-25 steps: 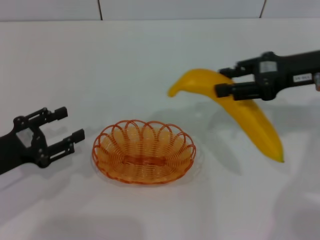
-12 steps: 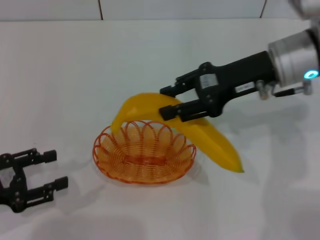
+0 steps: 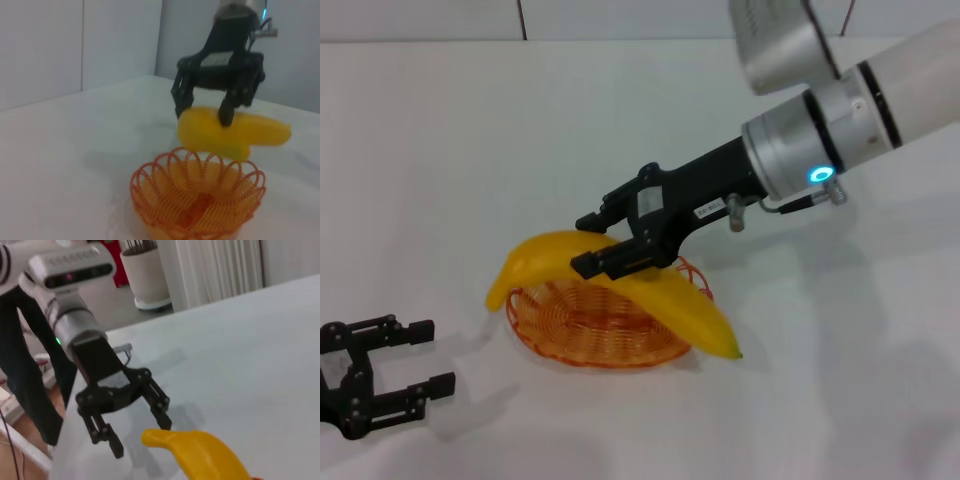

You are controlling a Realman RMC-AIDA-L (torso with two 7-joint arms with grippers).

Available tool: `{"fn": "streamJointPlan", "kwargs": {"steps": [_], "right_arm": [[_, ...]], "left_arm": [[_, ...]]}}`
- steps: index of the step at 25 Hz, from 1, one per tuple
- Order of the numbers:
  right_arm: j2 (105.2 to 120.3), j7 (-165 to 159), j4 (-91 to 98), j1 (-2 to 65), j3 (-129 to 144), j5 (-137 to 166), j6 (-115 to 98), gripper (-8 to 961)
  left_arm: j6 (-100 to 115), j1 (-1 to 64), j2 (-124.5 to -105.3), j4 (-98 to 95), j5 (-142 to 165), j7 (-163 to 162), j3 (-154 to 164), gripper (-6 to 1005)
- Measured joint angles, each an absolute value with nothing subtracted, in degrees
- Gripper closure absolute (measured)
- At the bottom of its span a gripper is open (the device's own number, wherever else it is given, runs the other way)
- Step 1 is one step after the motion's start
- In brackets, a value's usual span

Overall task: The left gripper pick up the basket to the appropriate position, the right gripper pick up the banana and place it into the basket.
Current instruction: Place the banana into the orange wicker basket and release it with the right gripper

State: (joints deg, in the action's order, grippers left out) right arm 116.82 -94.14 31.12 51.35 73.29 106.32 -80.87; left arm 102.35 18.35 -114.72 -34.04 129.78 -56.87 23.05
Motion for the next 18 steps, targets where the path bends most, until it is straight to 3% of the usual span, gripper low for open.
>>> {"fn": "streamJointPlan", "kwargs": {"steps": [18], "right_arm": [[116.95,-95.3,31.3,51.6,87.7,95.1,-72.9,439]], "left_arm": [[101.9,19.0,-115.09,-34.1,130.0,-56.9,23.0,307]]}}
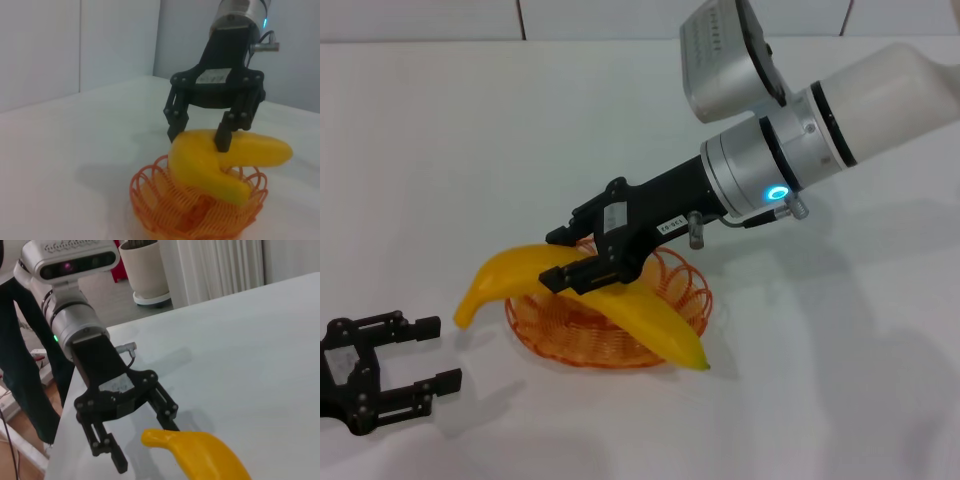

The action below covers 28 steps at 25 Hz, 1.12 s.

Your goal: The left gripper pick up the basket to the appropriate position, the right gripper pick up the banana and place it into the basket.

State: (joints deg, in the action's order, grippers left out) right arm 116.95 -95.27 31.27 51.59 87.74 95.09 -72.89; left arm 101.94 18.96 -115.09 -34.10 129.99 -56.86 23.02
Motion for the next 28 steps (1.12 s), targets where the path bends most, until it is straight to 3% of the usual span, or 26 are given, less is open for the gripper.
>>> {"fn": "streamJointPlan", "kwargs": {"steps": [9,15,19,22,24,25,28], "right_arm": [[116.77,-95.0,31.2,51.1,87.6,94.7,-71.7,313],[116.54,-94.8,31.3,50.9,87.5,94.5,-71.4,112],[116.32,-93.8,31.4,50.6,87.5,94.5,-72.9,114],[115.11,-91.4,32.1,48.8,86.5,94.6,-76.8,116],[113.8,-90.0,33.2,46.3,84.0,94.7,-79.8,117],[112.45,-88.5,34.7,42.9,79.5,94.8,-83.4,117],[111.2,-86.9,35.9,39.6,74.8,94.8,-86.3,119]], "left_arm": [[101.9,19.4,-115.31,-34.1,130.1,-56.8,23.0,307],[101.9,19.4,-115.39,-34.0,130.1,-56.6,23.0,307],[101.9,19.4,-115.4,-34.0,130.0,-56.6,23.0,307],[102.0,19.2,-115.35,-34.0,129.8,-56.5,22.5,307],[102.0,19.2,-115.29,-34.0,129.9,-56.4,21.2,307],[102.1,19.2,-115.28,-34.0,129.8,-56.3,20.7,307],[102.1,19.1,-115.28,-34.0,129.8,-56.3,20.7,307]]}}
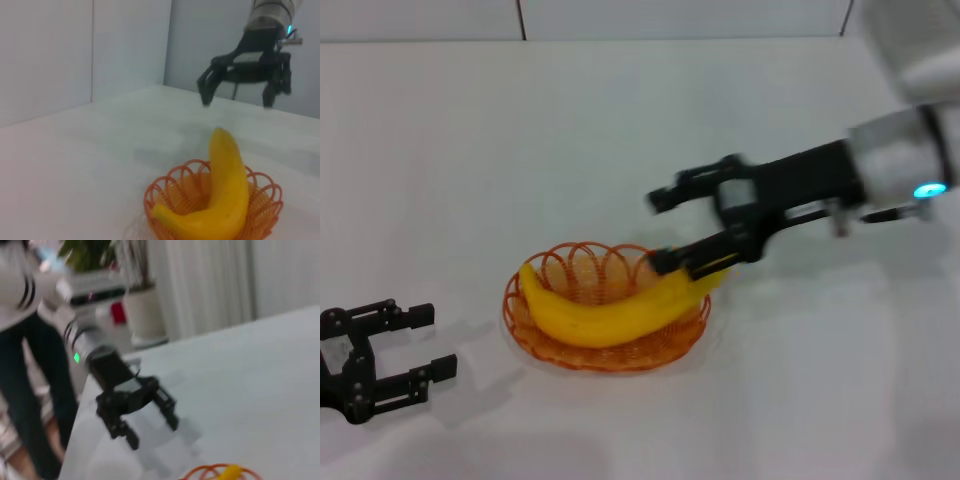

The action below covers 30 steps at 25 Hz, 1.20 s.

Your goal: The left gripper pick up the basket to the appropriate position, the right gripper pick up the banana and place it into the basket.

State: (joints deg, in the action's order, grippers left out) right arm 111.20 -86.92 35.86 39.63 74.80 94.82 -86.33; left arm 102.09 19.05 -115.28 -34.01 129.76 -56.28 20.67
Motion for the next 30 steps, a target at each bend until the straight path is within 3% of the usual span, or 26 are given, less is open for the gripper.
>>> {"fn": "streamJointPlan", "kwargs": {"steps": [4,8,16,30], "right_arm": [[108.59,-83.8,36.6,34.3,69.1,95.5,-89.3,119],[107.73,-80.2,36.6,31.6,65.4,99.7,-90.2,119],[108.82,-69.3,34.4,27.1,55.8,110.8,-89.9,119],[109.68,-64.9,32.2,27.3,55.1,112.8,-91.6,118]], "left_arm": [[102.1,19.2,-115.39,-34.0,130.0,-56.2,20.7,307],[102.0,18.9,-115.36,-34.0,130.1,-56.2,20.7,307],[101.9,18.9,-115.16,-34.0,129.8,-56.2,20.0,307],[101.6,19.6,-115.13,-34.1,129.7,-55.6,20.0,307]]}}
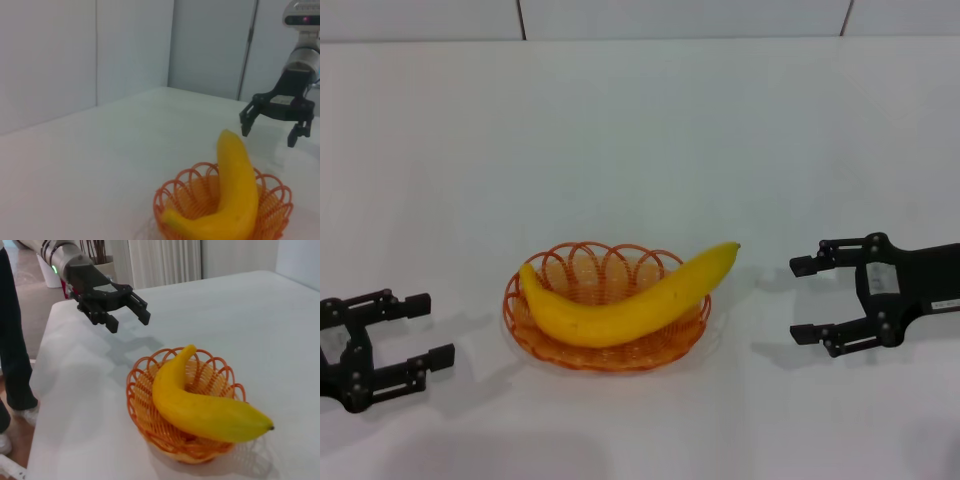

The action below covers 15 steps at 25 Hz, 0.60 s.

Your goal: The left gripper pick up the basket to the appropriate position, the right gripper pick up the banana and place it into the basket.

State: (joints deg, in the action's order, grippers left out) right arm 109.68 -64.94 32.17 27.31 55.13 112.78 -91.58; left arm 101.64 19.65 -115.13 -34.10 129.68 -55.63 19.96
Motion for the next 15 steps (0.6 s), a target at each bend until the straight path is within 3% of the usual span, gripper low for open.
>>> {"fn": "streamJointPlan", "kwargs": {"steps": [15], "right_arm": [[110.21,-64.9,32.2,27.9,54.7,113.6,-93.5,118]], "left_arm": [[99.6,20.9,-115.91,-34.1,130.2,-55.7,18.6,307]]}}
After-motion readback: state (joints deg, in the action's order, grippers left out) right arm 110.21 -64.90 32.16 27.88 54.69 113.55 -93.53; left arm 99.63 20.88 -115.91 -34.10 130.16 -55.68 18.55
